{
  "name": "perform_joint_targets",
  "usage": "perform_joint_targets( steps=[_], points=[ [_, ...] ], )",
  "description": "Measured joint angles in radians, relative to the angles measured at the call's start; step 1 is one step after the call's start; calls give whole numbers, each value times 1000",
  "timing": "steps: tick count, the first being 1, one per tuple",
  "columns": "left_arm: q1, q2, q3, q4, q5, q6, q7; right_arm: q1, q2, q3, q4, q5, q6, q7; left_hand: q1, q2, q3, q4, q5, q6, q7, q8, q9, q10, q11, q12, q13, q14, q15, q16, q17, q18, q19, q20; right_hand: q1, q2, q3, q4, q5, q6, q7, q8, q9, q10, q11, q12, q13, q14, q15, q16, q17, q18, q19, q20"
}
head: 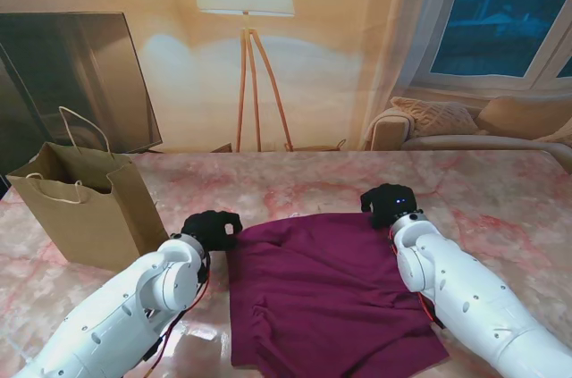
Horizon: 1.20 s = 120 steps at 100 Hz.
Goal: Fold the socks and the shorts into the kraft paper bag
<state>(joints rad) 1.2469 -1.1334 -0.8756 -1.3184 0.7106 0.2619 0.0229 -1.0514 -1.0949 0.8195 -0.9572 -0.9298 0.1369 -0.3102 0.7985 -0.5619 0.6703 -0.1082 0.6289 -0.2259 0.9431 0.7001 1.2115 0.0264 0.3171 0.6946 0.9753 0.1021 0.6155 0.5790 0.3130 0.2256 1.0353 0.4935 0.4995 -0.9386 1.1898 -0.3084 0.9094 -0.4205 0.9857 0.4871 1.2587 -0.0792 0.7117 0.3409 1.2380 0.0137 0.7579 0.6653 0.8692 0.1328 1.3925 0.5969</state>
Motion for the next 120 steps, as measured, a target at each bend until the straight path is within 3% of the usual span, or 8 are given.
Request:
perform_joint_targets(
  steps=[4, 24, 36, 55, 69, 77, 97, 120],
  points=[
    [12, 1, -19, -14, 12, 0, 0, -3, -2, 13, -2, 0, -6, -6, 4, -1, 0, -5, 36, 0, -25, -55, 0, 0, -6, 30, 0, 0, 0, 0, -10, 0, 0, 0, 0, -17, 1, -31, 3, 0, 12, -2, 0, 8, 16, 16, 0, 1, 28, 28, 0, 1, 1, 0],
    [38, 15, -77, -69, 68, 4, -15, -27, 2, 59, -60, -25, -8, 30, 11, -13, 0, -12, 104, 0, -75, -186, 1, 0, -27, 74, -1, 0, 0, 1, -14, 0, 0, 0, 0, -68, 25, -32, 54, 24, 13, -66, 21, 23, 28, 37, 19, 15, 62, 85, 9, 13, 1, 0],
    [39, 17, -101, -90, 95, 13, -6, -31, -4, 67, -69, -24, 8, -30, 11, -14, 0, -12, 106, 0, -76, -186, 1, 0, -37, 79, -1, 0, 0, 1, -14, 0, 0, 0, 0, -67, 38, -33, 64, 34, 13, -73, 21, 24, 28, 75, 21, 16, 64, 109, 14, 14, 1, 0],
    [34, 18, -132, -128, 139, 25, 23, -36, -11, 87, -118, -27, 38, -42, 12, -18, 0, -12, 117, -3, -117, -95, 1, -1, -39, 130, -2, 0, 0, 12, -14, 0, 0, 12, -2, -33, 66, -40, 47, 51, -1, 71, -2, 28, 88, 170, -4, 17, 127, 187, -10, 15, 0, 17],
    [27, 12, -145, -137, 153, 39, 138, -35, -24, 107, -129, -31, 46, -94, 12, -18, 0, -12, 117, -9, -125, -88, 1, -2, -62, 137, -2, 0, 0, 14, -14, 0, 1, 12, -2, -11, 66, -40, 31, 51, -4, 91, -12, 32, 96, 174, -24, 23, 128, 194, -32, 16, -2, 35],
    [30, 6, -166, -156, 155, 40, 144, -49, -28, 145, -161, -39, 45, -91, 12, -18, 0, -12, 120, -11, -128, -86, 1, -2, -76, 124, -2, 0, 0, 14, -14, 0, 2, 12, -2, -10, 66, -40, 31, 52, -8, 91, -12, 34, 96, 174, -25, 24, 128, 194, -33, 16, -3, 38],
    [73, -5, -212, -195, 154, 5, 240, -137, -23, 261, -262, -91, -48, -110, 12, -18, 0, -12, 129, -18, -142, -89, 1, -2, -103, 56, -49, 0, -11, 14, -45, 3, 2, 22, -2, -5, 66, -40, 31, 60, -12, 92, -12, 35, 96, 174, -25, 24, 129, 194, -30, 17, -3, 45],
    [124, -15, -243, -205, 135, -16, 289, -303, -8, 391, -420, -175, -113, -159, 15, -18, -2, -12, 130, -19, -142, -94, 1, -2, -107, -7, -80, 4, -36, 8, -60, 14, -1, 24, -2, -2, 66, -40, 31, 61, -12, 92, -12, 36, 100, 174, -25, 24, 138, 194, -24, 20, -14, 58]
  ],
)
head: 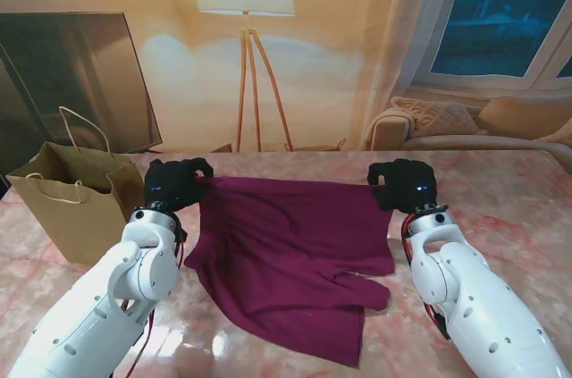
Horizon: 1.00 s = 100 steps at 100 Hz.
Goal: Fold the socks and the shorts into the kraft paper bag
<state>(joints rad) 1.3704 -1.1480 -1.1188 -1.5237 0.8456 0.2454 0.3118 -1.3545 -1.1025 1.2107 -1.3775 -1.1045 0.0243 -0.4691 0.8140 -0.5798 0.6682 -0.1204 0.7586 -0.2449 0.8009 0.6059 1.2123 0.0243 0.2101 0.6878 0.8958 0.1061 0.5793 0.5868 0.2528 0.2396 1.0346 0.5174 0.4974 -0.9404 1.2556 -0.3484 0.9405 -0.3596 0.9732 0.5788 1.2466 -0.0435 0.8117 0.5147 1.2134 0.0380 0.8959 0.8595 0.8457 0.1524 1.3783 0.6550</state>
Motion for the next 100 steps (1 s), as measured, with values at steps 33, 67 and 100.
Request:
perform_joint_targets(
  steps=[33, 67, 100],
  points=[
    [45, -4, -41, -32, -10, -25, 10, -199, 13, 168, -289, -50, -169, 102, 10, 0, -13, -17, 12, -12, -7, -23, -13, 0, -1, -22, -83, 3, -39, -6, -48, 1, -49, 0, 0, 10, -1, 0, -2, 10, -2, 0, -10, 6, 15, 14, -2, 1, 24, 25, -6, 8, -1, 45],
    [113, 3, -107, -61, 9, -102, 9, -389, 26, 242, -447, -5, -351, 229, 10, -11, -14, -17, 38, -23, -7, -117, 1, -8, -34, -18, -79, 3, -40, -6, -17, 0, -52, 24, 0, 10, -1, 0, -1, 15, -2, 0, -10, 12, 15, 16, -2, 12, 25, 35, -8, 19, -1, 61],
    [195, 14, -148, -60, 22, -183, 11, -489, 45, 230, -473, 14, -469, 335, 10, -48, -13, -17, 66, -44, -5, -170, 11, -17, -58, -33, -77, 1, -51, -6, -12, -7, -50, 24, 0, 10, -1, 0, -1, 18, -2, 0, -10, 12, 15, 25, -3, 12, 25, 35, -8, 19, -2, 71]
  ],
)
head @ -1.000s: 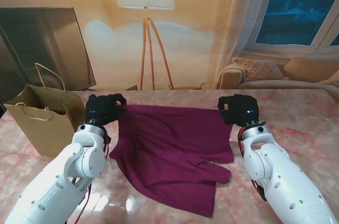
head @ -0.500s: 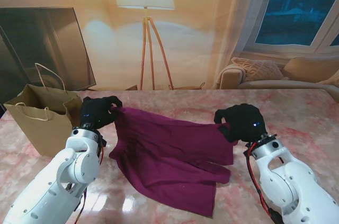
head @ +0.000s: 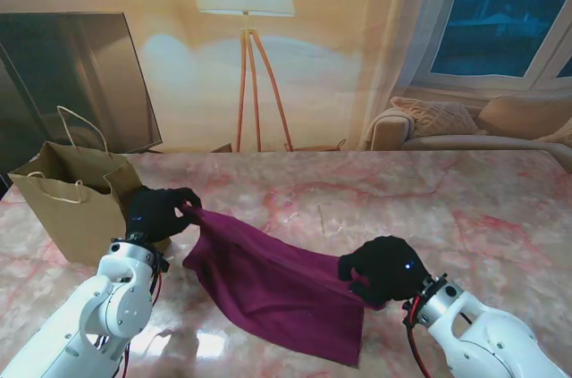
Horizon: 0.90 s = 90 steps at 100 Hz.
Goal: Fold the socks and the shorts into the kraft paper bag
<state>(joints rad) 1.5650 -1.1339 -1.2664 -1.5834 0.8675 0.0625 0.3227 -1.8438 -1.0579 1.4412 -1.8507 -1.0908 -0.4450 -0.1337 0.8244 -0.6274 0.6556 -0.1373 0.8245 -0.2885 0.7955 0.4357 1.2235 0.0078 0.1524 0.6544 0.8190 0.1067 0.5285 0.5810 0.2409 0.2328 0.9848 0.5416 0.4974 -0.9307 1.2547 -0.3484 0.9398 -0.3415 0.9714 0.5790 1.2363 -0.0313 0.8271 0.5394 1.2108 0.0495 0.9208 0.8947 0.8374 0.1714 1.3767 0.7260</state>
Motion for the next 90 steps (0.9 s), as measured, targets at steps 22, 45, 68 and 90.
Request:
perform_joint_targets(
  steps=[22, 45, 68, 90],
  points=[
    [58, 16, -23, 6, 53, -62, -5, -14, 12, -35, 13, 31, -70, 73, 0, -6, 0, 0, 9, -7, 3, -25, 0, -7, -8, -3, -1, -2, -1, 0, 0, 0, 0, 0, 1, 0, 0, 0, 0, 6, 0, 0, 0, 0, 0, 0, 0, 0, 0, 0, 0, 0, 0, 8],
    [112, 29, -39, 1, 119, -94, -18, -38, 17, -45, 19, 46, -109, 138, 0, -6, 1, 0, 9, -7, 5, -36, 0, -7, -10, -8, -1, -4, -2, 0, 0, -1, 0, 0, 1, 0, 0, 0, 0, 7, 0, 0, 0, 0, 0, 0, -1, 0, 0, 0, -1, 0, -1, 9],
    [172, 41, -78, -34, 145, -115, -112, -47, 27, -58, 22, 71, -120, 217, 0, -3, 82, 0, -6, 53, -49, -73, -132, -7, 19, -88, -61, -12, -82, -11, -37, -18, -63, 1, 1, 25, -17, 0, 0, 8, -10, -59, -3, 0, -33, -20, -29, 13, -29, 0, -40, 1, -28, 9],
    [259, 56, -137, -132, 137, -149, -232, -64, 30, -43, 19, 142, -136, 286, -167, 3, 180, 1, -107, 204, -314, -71, -390, -6, 62, -284, -212, -14, -192, -53, -125, -43, -194, 1, -243, 260, -227, 107, -8, 90, -200, -138, -88, 1, -222, -172, -144, 30, -280, -166, -143, 3, -128, 9]
  ],
)
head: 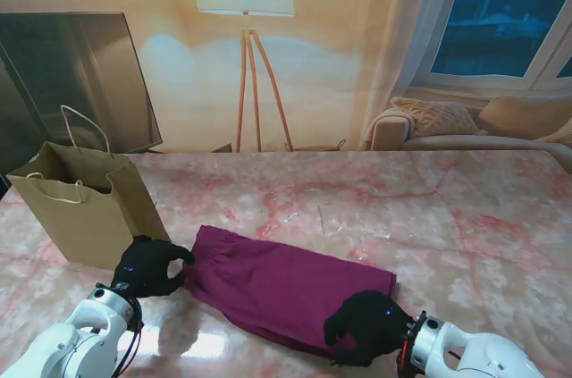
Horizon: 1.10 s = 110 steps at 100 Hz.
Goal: Fold the socks and the shorts into the kraft paper bag
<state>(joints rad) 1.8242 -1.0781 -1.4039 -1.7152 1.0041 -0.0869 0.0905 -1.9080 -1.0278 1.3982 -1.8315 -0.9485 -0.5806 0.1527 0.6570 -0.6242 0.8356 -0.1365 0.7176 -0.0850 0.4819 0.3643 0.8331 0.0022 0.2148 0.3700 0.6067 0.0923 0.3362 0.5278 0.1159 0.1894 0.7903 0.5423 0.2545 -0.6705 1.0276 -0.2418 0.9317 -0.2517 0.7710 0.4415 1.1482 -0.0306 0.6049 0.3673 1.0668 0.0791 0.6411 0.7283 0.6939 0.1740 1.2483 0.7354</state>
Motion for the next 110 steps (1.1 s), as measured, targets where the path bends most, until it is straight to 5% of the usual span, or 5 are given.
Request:
perform_joint_targets(
  steps=[7, 51, 73, 94, 110],
  points=[
    [24, 0, -22, -37, -3, -6, -37, -8, 0, 9, -7, -8, -3, -6, -46, -5, -32, 0, -18, 14, -42, 0, -41, 3, -11, -3, -13, 0, -26, -13, -16, -1, -37, 0, -51, 79, -67, 76, -1, 16, -88, 59, -30, 0, -50, -42, -37, 0, -85, -51, -49, 0, -57, -31],
    [25, 3, 23, -95, -87, 96, -13, -62, -13, 61, -34, 9, -27, -162, -84, 264, -268, 41, -72, 121, -182, -35, -135, 84, -51, -63, -48, 30, -94, -113, 25, -42, -106, -24, -137, 280, -234, 135, -225, 65, -248, -17, -99, 12, -282, -164, -91, 0, -279, -243, -158, 0, -231, -261],
    [-73, 1, 113, -48, -114, 213, -80, -30, -16, 20, -10, -35, 82, -161, -37, 261, -171, 43, -303, 280, -357, -162, -360, 152, -74, -123, -143, 52, -109, -175, 10, -78, -126, -157, -59, 320, 107, 165, -225, 65, -228, -43, -99, 12, -286, -164, -108, 0, -293, -268, -158, -2, -231, -324],
    [-179, 2, 189, 26, -157, 285, -133, 64, -14, -48, 101, -12, 160, -148, -37, 262, -165, 43, -515, 371, -454, -205, -599, 191, -78, -159, -317, 53, -132, -197, -87, -114, -205, -217, -15, 306, 151, 165, -225, 63, -204, -66, -124, 12, -286, -164, -129, -2, -307, -270, -171, -15, -231, -328],
    [-250, 1, 232, 93, -190, 331, -152, 118, -12, -93, 162, -13, 203, -134, 6, 268, -165, 43, -531, 382, -458, -205, -627, 198, -79, -165, -333, 56, -133, -198, -110, -112, -220, -227, -5, 292, 162, 165, -225, 53, -181, -77, -144, 12, -286, -164, -130, -2, -318, -275, -181, -23, -245, -328]
  ],
)
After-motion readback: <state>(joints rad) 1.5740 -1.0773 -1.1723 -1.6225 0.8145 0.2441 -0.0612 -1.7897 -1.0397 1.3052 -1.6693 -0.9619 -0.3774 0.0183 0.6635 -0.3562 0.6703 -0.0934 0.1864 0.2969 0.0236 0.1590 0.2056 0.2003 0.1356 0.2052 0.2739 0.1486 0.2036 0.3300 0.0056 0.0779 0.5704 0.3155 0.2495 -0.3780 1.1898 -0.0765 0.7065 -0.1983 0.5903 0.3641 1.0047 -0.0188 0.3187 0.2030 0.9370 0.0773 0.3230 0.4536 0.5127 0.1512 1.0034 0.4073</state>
